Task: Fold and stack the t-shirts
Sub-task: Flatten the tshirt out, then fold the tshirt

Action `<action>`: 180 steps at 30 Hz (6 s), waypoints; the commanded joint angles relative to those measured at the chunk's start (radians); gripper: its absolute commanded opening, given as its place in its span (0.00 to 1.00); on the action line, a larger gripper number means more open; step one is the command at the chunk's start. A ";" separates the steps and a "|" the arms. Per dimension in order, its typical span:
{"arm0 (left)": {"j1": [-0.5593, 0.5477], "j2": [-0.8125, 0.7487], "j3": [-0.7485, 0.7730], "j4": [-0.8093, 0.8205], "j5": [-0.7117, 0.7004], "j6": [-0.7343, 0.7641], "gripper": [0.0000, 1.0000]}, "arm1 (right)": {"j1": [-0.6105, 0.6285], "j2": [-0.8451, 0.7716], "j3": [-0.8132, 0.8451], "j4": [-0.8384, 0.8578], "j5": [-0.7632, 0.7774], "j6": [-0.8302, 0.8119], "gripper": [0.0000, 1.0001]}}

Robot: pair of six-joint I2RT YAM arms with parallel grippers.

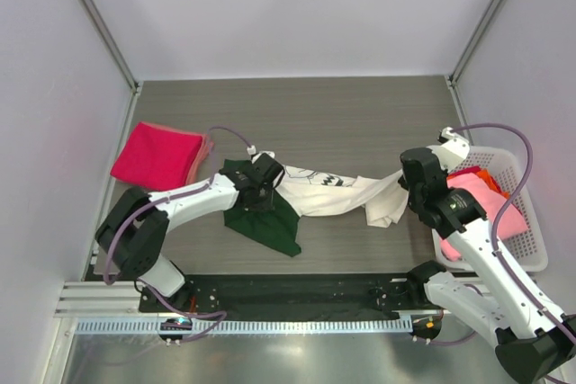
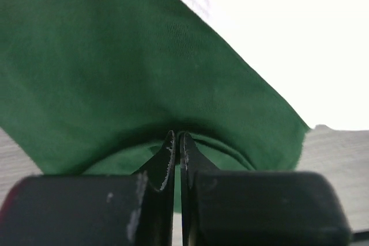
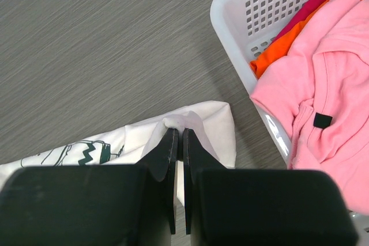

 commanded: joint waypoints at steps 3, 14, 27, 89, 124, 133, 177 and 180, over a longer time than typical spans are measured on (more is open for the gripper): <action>0.004 -0.128 -0.015 -0.035 0.016 -0.027 0.00 | -0.003 0.004 -0.003 0.037 0.002 -0.008 0.01; 0.401 -0.317 0.116 -0.161 0.145 -0.031 0.00 | -0.028 0.308 0.115 0.150 -0.222 -0.160 0.01; 0.608 -0.326 0.913 -0.500 0.041 0.021 0.00 | -0.077 0.440 0.802 -0.003 -0.472 -0.240 0.01; 0.608 -0.234 1.067 0.305 0.228 0.067 0.00 | -0.414 0.661 0.963 0.141 -0.805 -0.143 0.01; 0.596 -1.362 -0.213 -0.277 0.375 -0.129 0.00 | -0.448 -0.348 -0.345 0.020 -0.702 0.032 0.02; 0.596 -1.138 -0.149 -0.146 0.297 -0.071 0.00 | -0.448 -0.086 -0.293 0.129 -0.696 -0.027 0.01; 0.596 -0.341 0.201 0.169 0.145 0.035 0.00 | -0.448 0.577 0.017 0.371 -0.553 -0.151 0.01; 0.596 -0.292 0.227 0.178 0.144 0.024 0.00 | -0.448 0.600 0.026 0.376 -0.552 -0.149 0.01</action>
